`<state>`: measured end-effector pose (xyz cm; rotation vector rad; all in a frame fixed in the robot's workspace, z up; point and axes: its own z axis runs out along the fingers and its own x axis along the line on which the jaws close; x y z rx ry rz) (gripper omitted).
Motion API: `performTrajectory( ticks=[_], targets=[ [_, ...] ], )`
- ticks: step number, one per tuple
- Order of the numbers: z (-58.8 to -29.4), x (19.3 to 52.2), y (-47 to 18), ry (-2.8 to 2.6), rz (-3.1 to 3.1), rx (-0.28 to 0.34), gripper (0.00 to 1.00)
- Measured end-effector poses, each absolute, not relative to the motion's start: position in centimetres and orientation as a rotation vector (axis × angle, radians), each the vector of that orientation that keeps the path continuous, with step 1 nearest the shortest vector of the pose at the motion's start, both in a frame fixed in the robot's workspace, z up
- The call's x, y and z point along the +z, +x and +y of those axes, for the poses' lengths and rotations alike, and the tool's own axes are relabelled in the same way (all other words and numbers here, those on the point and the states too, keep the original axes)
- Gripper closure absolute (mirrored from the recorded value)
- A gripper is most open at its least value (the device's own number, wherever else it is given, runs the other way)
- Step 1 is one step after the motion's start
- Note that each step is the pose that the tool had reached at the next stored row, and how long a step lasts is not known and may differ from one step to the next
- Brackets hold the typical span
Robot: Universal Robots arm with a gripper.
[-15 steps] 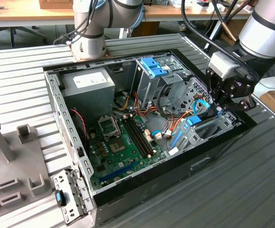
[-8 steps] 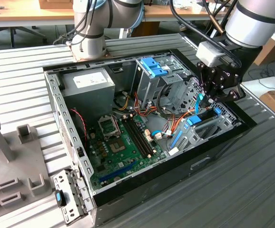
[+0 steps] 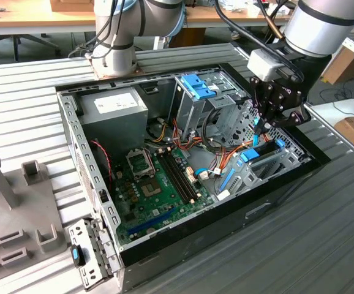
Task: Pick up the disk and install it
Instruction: 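Insert the first disk wire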
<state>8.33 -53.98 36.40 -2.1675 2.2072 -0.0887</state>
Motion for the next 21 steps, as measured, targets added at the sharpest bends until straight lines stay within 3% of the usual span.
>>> performTrajectory(
  ticks=[21],
  targets=[
    [-53.0,38.6,8.3,-2.189,2.224,-0.137,0.89]
  ],
)
